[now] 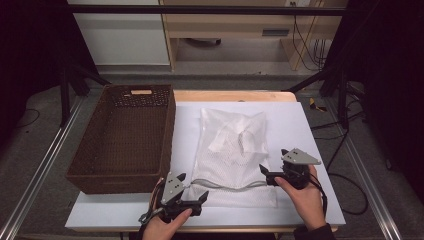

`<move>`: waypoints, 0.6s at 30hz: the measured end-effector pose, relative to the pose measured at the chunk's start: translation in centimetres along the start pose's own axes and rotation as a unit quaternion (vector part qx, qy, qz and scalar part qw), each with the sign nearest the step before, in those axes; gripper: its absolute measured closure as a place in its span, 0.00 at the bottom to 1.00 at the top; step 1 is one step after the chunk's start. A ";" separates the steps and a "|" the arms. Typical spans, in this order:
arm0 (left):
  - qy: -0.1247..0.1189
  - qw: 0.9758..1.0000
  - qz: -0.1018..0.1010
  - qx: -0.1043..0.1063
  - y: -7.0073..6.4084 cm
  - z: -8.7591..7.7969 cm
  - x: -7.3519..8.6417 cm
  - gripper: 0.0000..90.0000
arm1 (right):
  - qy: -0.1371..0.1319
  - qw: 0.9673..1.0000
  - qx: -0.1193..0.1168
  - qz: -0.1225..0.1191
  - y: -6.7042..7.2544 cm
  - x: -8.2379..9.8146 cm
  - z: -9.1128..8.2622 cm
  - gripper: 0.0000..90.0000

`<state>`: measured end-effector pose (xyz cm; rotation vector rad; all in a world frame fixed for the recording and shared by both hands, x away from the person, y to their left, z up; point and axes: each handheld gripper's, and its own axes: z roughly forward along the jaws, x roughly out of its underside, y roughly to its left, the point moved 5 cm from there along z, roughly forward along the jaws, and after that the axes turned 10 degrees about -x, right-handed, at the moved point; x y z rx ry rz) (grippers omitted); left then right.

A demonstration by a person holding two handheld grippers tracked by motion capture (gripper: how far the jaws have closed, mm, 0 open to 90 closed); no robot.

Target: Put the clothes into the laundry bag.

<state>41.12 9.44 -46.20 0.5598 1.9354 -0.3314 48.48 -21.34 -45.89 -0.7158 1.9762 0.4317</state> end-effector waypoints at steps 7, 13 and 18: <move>-0.011 1.000 -0.005 0.004 0.4 -0.7 -0.6 0.10 | -0.001 1.000 0.003 0.008 -0.3 0.1 -0.1 0.07; -0.025 1.000 -0.007 0.002 1.0 -1.5 -1.3 0.10 | -0.005 1.000 0.010 0.014 -0.9 0.1 -0.4 0.07; -0.033 0.999 -0.012 -0.002 1.6 -2.0 -1.8 0.10 | -0.007 1.000 0.014 0.019 -1.3 0.2 -0.6 0.06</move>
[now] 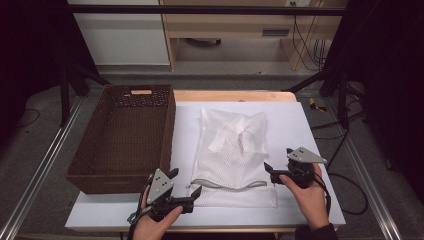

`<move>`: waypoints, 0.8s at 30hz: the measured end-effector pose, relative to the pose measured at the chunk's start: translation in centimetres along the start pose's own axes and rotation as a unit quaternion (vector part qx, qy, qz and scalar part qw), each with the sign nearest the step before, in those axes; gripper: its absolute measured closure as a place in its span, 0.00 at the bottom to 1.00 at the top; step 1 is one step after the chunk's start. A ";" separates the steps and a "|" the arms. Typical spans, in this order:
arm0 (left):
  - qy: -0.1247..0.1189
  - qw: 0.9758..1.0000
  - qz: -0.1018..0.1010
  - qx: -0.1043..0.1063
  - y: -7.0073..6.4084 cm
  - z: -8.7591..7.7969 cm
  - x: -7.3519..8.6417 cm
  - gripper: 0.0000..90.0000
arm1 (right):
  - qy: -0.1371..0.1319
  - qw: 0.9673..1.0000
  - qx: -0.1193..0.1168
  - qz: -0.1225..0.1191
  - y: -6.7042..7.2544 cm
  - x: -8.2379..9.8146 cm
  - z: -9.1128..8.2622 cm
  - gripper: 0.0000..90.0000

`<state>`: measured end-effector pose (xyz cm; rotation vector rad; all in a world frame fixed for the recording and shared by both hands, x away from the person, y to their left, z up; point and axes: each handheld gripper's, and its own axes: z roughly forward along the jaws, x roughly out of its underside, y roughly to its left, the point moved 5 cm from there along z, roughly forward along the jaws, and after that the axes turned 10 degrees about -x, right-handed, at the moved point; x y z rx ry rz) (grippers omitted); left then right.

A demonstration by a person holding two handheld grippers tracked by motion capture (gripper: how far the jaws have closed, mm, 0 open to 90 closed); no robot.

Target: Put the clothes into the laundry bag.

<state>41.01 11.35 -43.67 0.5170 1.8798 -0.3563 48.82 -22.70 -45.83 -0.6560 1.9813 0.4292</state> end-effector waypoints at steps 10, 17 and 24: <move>-0.014 1.000 0.003 -0.020 1.3 -1.0 -1.3 0.09 | -0.004 1.000 0.009 0.009 -0.7 0.1 -0.3 0.05; -0.027 0.998 -0.013 -0.047 3.8 -2.2 -2.2 0.09 | -0.009 1.000 0.019 0.014 -1.5 0.2 -0.8 0.05; -0.038 0.996 -0.026 -0.076 6.3 -3.4 -2.8 0.09 | -0.012 0.999 0.026 0.021 -2.3 0.5 -1.2 0.05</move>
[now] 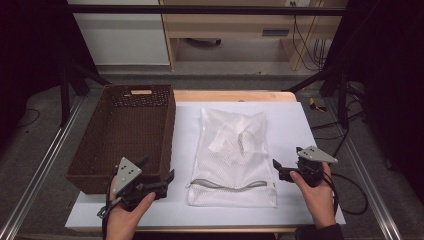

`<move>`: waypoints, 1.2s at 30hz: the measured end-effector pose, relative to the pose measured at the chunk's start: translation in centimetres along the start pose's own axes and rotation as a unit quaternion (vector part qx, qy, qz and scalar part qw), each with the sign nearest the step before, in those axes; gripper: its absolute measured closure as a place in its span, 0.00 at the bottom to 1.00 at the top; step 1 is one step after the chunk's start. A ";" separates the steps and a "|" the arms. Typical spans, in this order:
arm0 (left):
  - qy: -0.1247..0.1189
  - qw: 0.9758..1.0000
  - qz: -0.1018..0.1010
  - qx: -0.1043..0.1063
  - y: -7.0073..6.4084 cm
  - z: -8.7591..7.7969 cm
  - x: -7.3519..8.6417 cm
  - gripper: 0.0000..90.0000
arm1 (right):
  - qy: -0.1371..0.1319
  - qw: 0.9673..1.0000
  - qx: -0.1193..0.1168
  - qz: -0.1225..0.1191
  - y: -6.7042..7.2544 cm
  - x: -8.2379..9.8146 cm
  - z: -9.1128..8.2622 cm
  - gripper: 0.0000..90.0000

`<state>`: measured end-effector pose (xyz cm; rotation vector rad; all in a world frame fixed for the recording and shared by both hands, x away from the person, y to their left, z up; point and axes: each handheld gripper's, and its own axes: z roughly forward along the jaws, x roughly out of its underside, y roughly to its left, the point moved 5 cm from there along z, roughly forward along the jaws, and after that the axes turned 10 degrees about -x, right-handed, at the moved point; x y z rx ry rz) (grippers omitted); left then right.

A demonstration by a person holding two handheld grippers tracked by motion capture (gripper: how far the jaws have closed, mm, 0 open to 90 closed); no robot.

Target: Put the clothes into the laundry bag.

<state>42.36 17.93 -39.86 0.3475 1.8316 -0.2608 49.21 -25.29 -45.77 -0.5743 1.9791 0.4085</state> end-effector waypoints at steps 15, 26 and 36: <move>-0.004 0.998 -0.013 -0.062 5.3 -1.2 -0.2 0.09 | 0.005 1.000 0.021 0.013 -1.7 0.8 -0.4 0.07; 0.002 0.995 -0.019 -0.100 8.1 -1.6 0.4 0.09 | 0.021 0.999 0.032 0.026 -2.6 1.7 -0.1 0.07; 0.013 0.992 -0.025 -0.122 9.7 -1.6 1.2 0.09 | 0.050 0.997 0.032 0.054 -3.3 2.9 0.4 0.06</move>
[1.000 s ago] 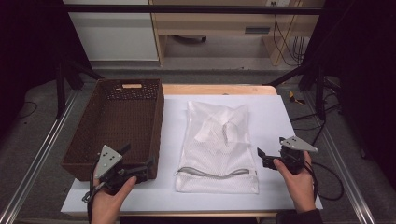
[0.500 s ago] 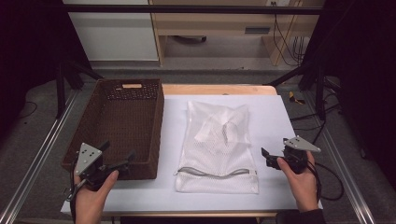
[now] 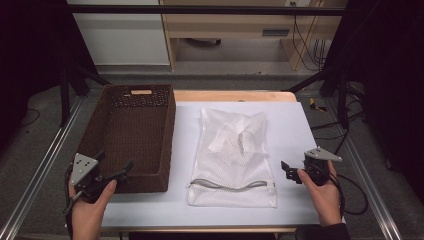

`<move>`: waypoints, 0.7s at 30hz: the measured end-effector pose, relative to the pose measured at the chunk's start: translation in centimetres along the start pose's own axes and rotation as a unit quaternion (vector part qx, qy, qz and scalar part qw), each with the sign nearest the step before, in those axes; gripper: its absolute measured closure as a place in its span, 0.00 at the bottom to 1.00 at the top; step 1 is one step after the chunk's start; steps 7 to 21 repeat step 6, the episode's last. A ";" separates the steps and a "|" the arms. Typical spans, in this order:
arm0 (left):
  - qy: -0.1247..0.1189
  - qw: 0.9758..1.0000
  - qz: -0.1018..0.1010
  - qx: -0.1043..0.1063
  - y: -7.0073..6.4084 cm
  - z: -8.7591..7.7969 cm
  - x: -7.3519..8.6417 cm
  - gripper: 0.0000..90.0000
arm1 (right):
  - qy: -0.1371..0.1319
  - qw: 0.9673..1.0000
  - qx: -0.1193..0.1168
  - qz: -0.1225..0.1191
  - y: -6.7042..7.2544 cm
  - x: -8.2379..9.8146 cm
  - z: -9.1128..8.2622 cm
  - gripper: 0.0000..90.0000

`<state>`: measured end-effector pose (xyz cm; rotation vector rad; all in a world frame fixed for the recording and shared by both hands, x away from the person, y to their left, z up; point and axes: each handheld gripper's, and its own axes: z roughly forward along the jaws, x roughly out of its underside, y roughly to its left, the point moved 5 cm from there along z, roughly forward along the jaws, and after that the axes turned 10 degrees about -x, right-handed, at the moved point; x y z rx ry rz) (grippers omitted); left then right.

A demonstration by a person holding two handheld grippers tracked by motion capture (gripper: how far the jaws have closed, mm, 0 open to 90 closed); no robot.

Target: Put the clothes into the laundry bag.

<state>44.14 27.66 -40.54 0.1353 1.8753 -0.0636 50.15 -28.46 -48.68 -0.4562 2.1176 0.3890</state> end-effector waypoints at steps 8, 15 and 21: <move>-0.004 1.000 0.004 0.005 -0.7 -0.1 -0.3 0.09 | 0.005 1.000 0.000 -0.001 0.0 0.2 0.2 0.06; -0.004 1.000 0.004 0.005 -0.7 -0.1 -0.3 0.09 | 0.005 1.000 0.000 -0.001 0.0 0.2 0.2 0.06; -0.004 1.000 0.004 0.005 -0.7 -0.1 -0.3 0.09 | 0.005 1.000 0.000 -0.001 0.0 0.2 0.2 0.06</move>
